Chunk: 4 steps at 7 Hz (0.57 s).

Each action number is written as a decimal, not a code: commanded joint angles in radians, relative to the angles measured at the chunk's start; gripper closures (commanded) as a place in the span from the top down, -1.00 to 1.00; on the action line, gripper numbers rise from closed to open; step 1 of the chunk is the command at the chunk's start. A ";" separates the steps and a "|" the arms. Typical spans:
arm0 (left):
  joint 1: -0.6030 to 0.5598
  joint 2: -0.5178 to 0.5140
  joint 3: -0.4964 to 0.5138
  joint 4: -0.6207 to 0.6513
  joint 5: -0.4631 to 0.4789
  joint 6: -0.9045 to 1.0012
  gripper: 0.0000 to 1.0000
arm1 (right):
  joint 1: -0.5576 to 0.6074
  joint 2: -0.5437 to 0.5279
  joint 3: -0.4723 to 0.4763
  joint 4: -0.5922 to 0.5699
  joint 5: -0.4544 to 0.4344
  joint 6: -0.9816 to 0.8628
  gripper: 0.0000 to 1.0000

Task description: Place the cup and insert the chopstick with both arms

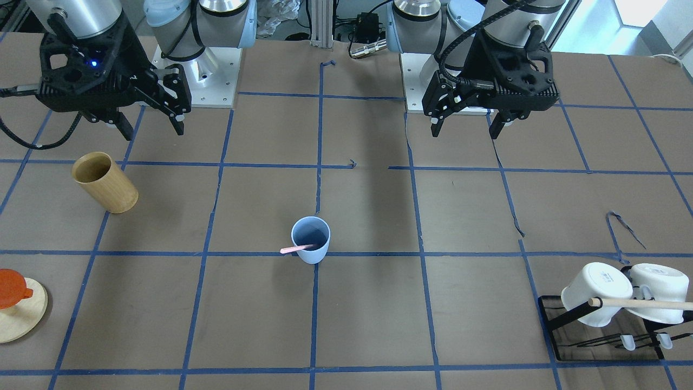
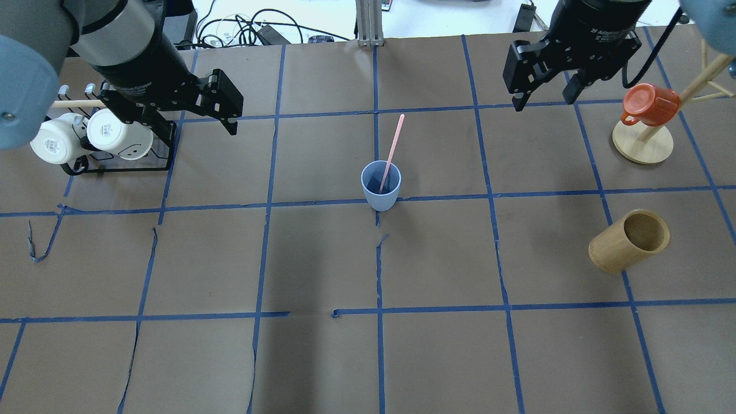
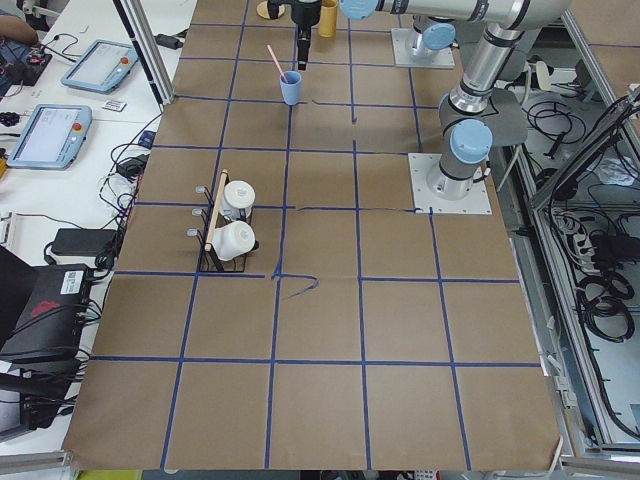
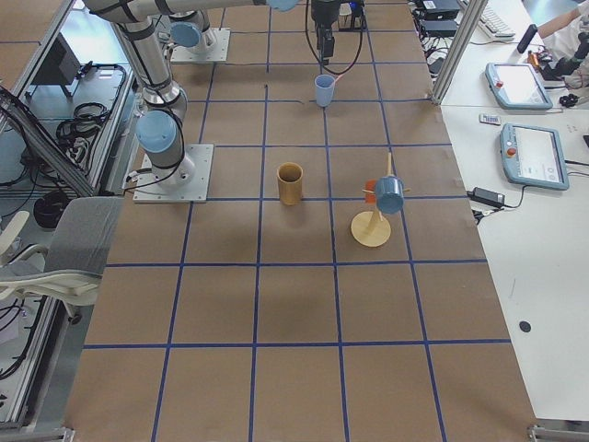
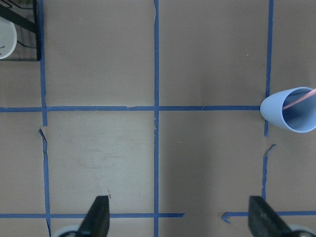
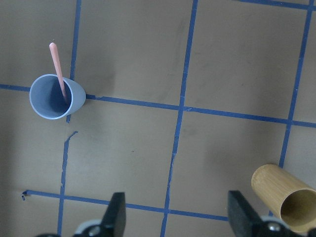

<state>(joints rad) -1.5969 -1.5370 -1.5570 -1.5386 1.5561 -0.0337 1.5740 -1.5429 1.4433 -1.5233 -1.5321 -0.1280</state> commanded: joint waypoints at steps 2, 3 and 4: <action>0.000 0.000 0.000 0.000 0.001 0.000 1.00 | 0.000 0.003 0.008 -0.058 -0.011 0.025 1.00; 0.000 0.000 0.000 0.000 0.001 0.000 1.00 | 0.000 0.003 0.008 -0.052 -0.011 0.027 1.00; 0.000 0.000 0.000 0.000 0.001 0.000 1.00 | 0.000 0.001 0.012 -0.046 -0.011 0.028 1.00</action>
<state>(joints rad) -1.5969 -1.5370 -1.5570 -1.5386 1.5570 -0.0337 1.5738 -1.5404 1.4522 -1.5742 -1.5425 -0.1026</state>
